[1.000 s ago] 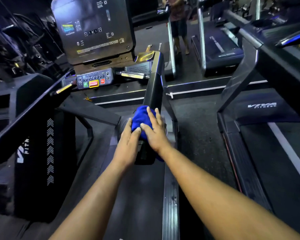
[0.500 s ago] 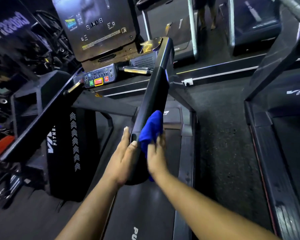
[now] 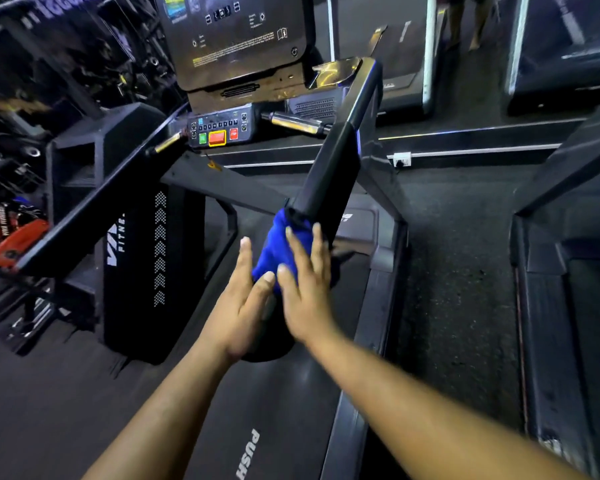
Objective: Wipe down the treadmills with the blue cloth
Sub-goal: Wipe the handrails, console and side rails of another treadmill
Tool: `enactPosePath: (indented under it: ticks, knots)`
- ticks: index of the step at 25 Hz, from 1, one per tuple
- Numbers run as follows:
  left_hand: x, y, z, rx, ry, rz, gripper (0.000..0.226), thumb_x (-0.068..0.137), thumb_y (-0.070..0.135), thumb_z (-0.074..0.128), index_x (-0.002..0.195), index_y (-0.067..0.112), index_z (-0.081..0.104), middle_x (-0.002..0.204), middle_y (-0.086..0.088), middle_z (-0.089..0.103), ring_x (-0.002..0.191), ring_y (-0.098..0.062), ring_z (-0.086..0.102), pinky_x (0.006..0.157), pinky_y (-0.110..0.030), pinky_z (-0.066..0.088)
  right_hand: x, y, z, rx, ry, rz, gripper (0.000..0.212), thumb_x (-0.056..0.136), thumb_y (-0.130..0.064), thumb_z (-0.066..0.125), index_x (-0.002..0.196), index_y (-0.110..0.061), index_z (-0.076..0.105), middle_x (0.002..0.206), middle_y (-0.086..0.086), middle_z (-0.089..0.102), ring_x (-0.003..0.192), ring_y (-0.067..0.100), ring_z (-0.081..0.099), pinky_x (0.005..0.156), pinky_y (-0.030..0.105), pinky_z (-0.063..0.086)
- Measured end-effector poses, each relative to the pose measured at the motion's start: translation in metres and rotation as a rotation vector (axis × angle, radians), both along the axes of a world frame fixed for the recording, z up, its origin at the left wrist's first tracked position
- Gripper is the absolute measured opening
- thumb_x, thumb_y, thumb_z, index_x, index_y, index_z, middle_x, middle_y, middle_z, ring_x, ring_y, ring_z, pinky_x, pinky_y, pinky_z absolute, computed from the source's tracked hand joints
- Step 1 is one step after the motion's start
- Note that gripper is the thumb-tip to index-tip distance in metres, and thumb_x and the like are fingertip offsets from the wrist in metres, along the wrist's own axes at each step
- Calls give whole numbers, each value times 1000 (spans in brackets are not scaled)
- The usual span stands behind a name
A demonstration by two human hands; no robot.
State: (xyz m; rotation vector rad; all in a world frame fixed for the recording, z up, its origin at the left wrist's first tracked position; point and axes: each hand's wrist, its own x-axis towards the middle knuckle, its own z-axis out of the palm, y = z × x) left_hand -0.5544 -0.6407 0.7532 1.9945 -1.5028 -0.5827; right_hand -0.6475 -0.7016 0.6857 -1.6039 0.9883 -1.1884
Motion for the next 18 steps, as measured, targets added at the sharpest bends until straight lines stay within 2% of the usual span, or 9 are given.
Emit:
enactPosePath:
  ticks: [2, 4, 6, 9, 11, 14, 16, 18]
  knots:
    - [2, 0, -1, -3, 13, -3, 92, 84, 68, 31, 159, 21, 4, 162, 18, 0, 135, 28, 4, 106, 2, 9, 3, 19, -9, 74, -70, 25, 63, 91, -56, 33, 151, -49, 15, 165, -10, -10, 152, 13, -10, 122, 44, 5]
    - [3, -1, -3, 16, -17, -25, 91, 84, 68, 30, 159, 22, 6, 163, 17, 2, 141, 20, 3, 111, -4, 8, 8, -17, 1, 131, -5, -20, 66, 89, -55, 37, 152, -47, 17, 166, -6, -8, 152, 19, -7, 119, 52, 8]
    - [2, -2, -2, 67, -92, -60, 90, 84, 69, 29, 159, 23, 8, 163, 16, 2, 146, 12, 2, 119, -15, 7, 10, -60, 5, 145, 10, -92, 68, 88, -49, 41, 153, -40, 24, 166, 5, 2, 152, 28, 4, 121, 53, 9]
    - [-1, -2, -1, 114, -171, -92, 86, 85, 70, 29, 158, 30, 11, 164, 15, 2, 147, 10, -3, 125, -35, 6, 8, -76, -1, 216, -83, -147, 71, 87, -50, 42, 154, -36, 23, 165, 11, 13, 152, 26, 10, 122, 48, 10]
    - [-1, -1, -1, 100, -164, -115, 85, 85, 72, 30, 158, 33, 13, 165, 12, 2, 147, 9, -5, 126, -42, 7, 8, -33, 0, 208, -130, -125, 74, 86, -57, 39, 153, -41, 14, 165, 5, 9, 152, 19, 1, 124, 42, 2]
    - [0, -3, -1, 98, -105, -101, 93, 82, 75, 28, 159, 26, 11, 165, 13, 1, 148, 5, -4, 125, -42, 8, 11, 20, -17, 188, -172, -41, 74, 83, -68, 29, 149, -49, 4, 162, -13, 3, 146, 1, -7, 121, 29, -3]
    - [0, -2, -1, 96, -109, -101, 95, 81, 76, 26, 159, 26, 7, 164, 15, -1, 148, 6, -4, 126, -40, 7, 16, -3, -29, 246, -244, -101, 70, 84, -73, 30, 150, -54, 14, 164, -10, 11, 150, 7, 8, 124, 37, 9]
    - [-2, 0, -1, 90, -126, -104, 93, 81, 76, 24, 158, 29, 5, 163, 17, -3, 148, 6, -6, 126, -39, 6, 13, -45, -30, 525, -358, -163, 78, 77, -83, 31, 147, -49, 32, 159, -9, 30, 144, 13, 33, 120, 44, 27]
